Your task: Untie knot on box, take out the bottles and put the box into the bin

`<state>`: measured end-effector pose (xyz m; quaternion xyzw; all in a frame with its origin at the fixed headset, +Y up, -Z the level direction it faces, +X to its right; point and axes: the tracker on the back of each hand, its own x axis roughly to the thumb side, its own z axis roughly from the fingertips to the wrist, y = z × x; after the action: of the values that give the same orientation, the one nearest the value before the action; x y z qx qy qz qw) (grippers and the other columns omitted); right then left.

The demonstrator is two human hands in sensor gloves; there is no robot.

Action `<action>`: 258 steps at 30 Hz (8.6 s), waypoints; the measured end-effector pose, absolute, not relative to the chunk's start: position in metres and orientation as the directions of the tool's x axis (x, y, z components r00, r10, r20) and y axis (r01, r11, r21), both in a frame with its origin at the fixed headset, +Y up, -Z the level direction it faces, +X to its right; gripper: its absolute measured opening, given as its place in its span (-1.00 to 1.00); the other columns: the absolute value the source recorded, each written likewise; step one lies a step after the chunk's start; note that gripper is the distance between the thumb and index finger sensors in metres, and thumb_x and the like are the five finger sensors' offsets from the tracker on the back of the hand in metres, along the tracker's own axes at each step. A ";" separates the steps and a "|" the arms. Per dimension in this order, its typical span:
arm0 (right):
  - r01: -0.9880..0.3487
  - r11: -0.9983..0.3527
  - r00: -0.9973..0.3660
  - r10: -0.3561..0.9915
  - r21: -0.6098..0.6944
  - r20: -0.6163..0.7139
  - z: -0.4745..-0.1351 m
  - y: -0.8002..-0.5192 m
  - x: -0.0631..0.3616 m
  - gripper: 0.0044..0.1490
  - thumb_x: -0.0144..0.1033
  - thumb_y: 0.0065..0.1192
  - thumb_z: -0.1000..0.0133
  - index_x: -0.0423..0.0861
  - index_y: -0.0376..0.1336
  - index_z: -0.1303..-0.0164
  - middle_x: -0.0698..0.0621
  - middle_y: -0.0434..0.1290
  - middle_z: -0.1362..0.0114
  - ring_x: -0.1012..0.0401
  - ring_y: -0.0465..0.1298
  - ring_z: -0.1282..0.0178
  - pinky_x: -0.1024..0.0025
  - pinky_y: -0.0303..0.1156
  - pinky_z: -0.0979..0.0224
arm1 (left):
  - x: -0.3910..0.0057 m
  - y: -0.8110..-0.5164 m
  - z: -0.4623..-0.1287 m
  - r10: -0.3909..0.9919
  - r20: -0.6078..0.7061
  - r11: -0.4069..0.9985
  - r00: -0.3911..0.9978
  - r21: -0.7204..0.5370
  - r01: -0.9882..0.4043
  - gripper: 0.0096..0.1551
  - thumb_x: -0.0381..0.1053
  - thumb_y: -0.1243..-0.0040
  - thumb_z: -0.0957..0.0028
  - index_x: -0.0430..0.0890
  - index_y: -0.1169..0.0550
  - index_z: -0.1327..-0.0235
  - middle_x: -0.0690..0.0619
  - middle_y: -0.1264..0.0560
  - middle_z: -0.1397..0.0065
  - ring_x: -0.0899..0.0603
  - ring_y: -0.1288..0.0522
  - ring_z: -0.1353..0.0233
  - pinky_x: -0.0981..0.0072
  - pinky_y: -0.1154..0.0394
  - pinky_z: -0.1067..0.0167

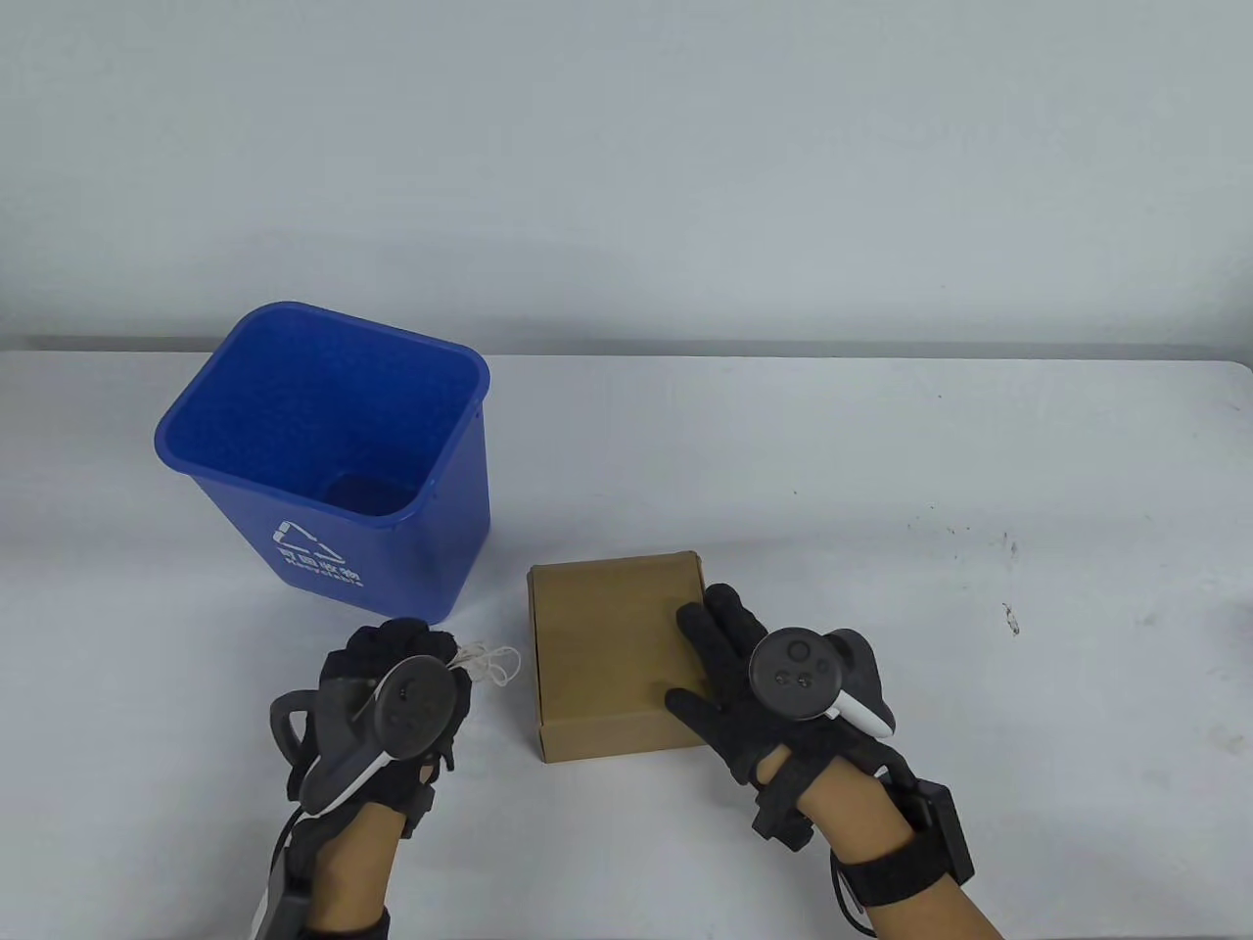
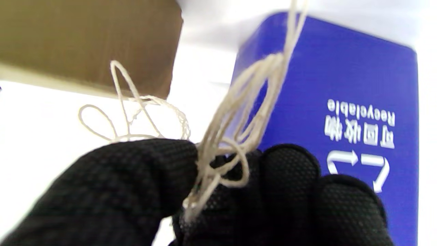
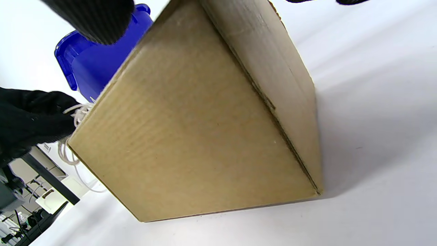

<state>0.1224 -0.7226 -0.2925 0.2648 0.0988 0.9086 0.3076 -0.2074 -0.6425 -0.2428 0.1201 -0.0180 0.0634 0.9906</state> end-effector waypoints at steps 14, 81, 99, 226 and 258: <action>-0.446 -0.822 -0.730 0.563 0.355 0.387 -0.291 -0.722 0.123 0.10 0.16 -0.06 -0.13 -0.23 -0.35 -0.58 -0.28 -0.44 -0.62 -0.46 -0.08 -0.52 -0.42 -0.01 -0.39 | -0.198 -0.554 -0.242 0.027 0.027 0.920 0.999 0.391 -0.036 -0.60 0.09 -0.51 0.10 -0.03 -0.73 0.05 -0.03 -0.59 -0.26 -0.30 -0.60 -0.20 -0.16 -0.53 -0.17; -0.439 -0.810 -0.732 0.573 0.388 0.369 -0.290 -0.721 0.122 0.11 0.16 -0.08 -0.13 -0.23 -0.39 -0.57 -0.31 -0.40 -0.62 -0.46 -0.06 -0.52 -0.42 0.00 -0.38 | -0.182 -0.500 -0.299 0.198 -0.058 0.940 0.978 0.293 -0.173 -0.24 -0.01 -0.48 0.06 -0.06 -0.46 -0.46 -0.11 -0.33 -0.58 -0.41 -0.36 -0.52 -0.33 -0.28 -0.43; -0.441 -0.808 -0.731 0.576 0.392 0.365 -0.291 -0.720 0.124 0.10 0.17 -0.07 -0.13 -0.20 -0.38 -0.58 -0.31 -0.39 -0.63 -0.46 -0.06 -0.52 -0.42 0.00 -0.38 | -0.160 -0.606 -0.259 0.185 0.134 0.964 0.974 0.166 -0.206 -0.30 -0.01 -0.40 -0.01 -0.04 -0.46 -0.46 -0.11 -0.35 -0.57 -0.39 -0.41 -0.49 -0.29 -0.33 -0.40; -0.599 -0.748 -0.604 0.656 0.285 0.452 -0.280 -0.699 0.169 -0.15 -0.14 0.02 -0.13 -0.34 -0.03 -0.51 -0.34 -0.02 -0.59 -0.34 0.22 -0.46 -0.36 0.17 -0.35 | -0.204 -0.676 -0.252 0.573 0.553 0.756 0.604 -0.073 -0.650 -0.20 0.21 -0.13 -0.07 -0.12 -0.36 -0.54 -0.16 -0.26 -0.63 -0.41 -0.37 -0.49 -0.35 -0.34 -0.38; -0.706 -0.499 -0.401 0.867 0.503 0.297 -0.294 -0.721 0.158 -0.01 -0.32 0.03 -0.10 -0.38 -0.36 -0.50 -0.41 -0.27 -0.57 -0.32 0.21 -0.45 -0.24 0.22 -0.36 | -0.171 -0.712 -0.265 0.907 0.161 0.421 0.390 -0.301 -0.856 0.22 0.40 -0.06 -0.12 -0.40 0.10 -0.60 -0.42 0.01 -0.61 -0.57 -0.20 -0.51 -0.33 -0.35 -0.37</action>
<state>0.1582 -0.7209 -0.2936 0.2677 0.1504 0.8233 0.4774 -0.1713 -0.7120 -0.2650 -0.0844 -0.1514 0.5313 0.8293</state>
